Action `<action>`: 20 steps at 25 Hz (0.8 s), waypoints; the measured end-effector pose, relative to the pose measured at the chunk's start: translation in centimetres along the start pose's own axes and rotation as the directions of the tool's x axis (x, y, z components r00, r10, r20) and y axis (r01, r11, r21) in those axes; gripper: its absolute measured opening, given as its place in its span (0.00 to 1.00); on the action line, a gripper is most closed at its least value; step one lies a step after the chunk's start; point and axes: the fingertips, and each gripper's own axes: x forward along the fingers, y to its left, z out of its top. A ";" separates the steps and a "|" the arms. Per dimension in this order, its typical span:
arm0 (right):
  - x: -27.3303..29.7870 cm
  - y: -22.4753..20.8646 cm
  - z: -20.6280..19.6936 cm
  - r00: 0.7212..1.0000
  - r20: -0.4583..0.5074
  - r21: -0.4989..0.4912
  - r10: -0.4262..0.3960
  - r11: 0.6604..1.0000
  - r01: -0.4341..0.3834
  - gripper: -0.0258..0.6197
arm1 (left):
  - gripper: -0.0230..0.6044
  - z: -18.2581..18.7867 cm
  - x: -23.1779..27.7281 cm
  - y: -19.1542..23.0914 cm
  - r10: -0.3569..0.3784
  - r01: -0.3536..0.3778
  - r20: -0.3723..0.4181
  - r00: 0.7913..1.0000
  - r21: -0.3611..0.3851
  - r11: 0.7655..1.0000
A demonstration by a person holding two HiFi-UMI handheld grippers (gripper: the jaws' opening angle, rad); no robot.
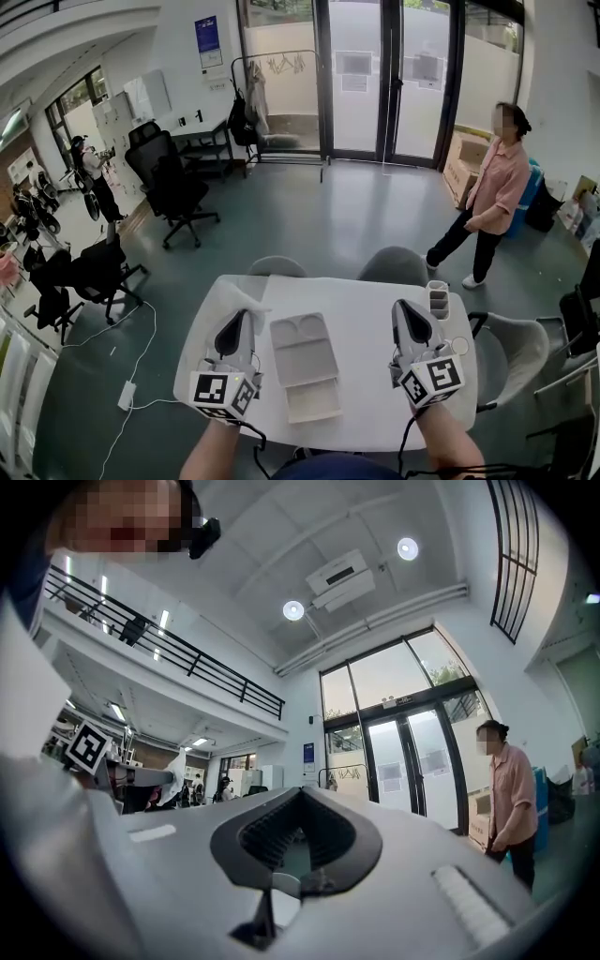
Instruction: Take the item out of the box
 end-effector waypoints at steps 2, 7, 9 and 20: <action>-0.1 0.2 0.2 1.000 0.001 -0.006 0.004 1.000 -0.004 0.04 | 0.04 0.2 0.0 -0.1 0.001 -0.001 0.002 1.000 -0.003 1.000; -0.6 1.0 0.3 1.000 0.002 -0.016 0.014 1.000 -0.014 0.04 | 0.04 0.1 -0.5 -0.4 -0.007 0.007 0.004 1.000 -0.009 1.000; -0.8 1.0 0.3 1.000 -0.001 -0.018 0.015 1.000 -0.015 0.04 | 0.04 0.0 -0.5 -0.7 -0.009 0.009 0.002 1.000 -0.011 1.000; -1.5 0.9 0.2 1.000 -0.003 -0.012 0.025 1.000 -0.025 0.04 | 0.04 -0.1 -1.2 -1.5 -0.003 0.003 0.004 1.000 -0.008 1.000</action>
